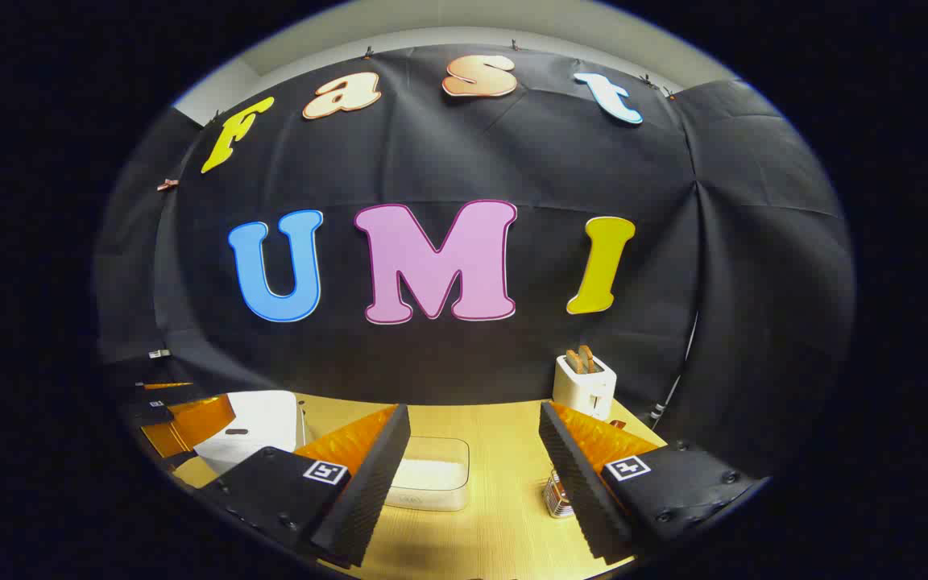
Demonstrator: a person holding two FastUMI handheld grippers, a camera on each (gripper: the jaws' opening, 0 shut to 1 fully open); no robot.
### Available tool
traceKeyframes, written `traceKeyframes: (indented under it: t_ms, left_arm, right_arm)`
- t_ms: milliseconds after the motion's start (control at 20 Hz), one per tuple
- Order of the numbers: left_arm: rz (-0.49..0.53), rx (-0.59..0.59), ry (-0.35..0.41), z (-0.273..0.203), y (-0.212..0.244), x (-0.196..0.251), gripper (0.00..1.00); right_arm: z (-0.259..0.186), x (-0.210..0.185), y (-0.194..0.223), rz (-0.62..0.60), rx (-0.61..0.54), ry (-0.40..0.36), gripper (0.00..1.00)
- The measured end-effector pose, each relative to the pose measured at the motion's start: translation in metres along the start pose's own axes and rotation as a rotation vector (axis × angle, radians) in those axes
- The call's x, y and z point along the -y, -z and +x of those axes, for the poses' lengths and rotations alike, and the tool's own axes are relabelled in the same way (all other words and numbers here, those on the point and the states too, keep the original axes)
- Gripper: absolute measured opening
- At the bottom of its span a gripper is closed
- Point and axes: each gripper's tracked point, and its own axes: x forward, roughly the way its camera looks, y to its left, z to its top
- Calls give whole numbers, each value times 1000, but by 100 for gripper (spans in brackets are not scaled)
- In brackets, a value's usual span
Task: Close the left gripper, press the button to open the rice cooker; take a wooden spoon from the chopstick holder with the right hand, scoop a spoonful of rice and pour it into the rice cooker, then put the wooden spoon back into the chopstick holder.
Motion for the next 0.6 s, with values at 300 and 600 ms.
traceKeyframes:
  t_ms: [300,600]
  left_arm:
    - [-16,-37,-13,-3,8,-5,95]
    - [11,-36,-20,-4,11,-7,95]
  right_arm:
    - [2,1,1,22,2,-2,100]
    - [-3,2,5,35,-14,-10,100]
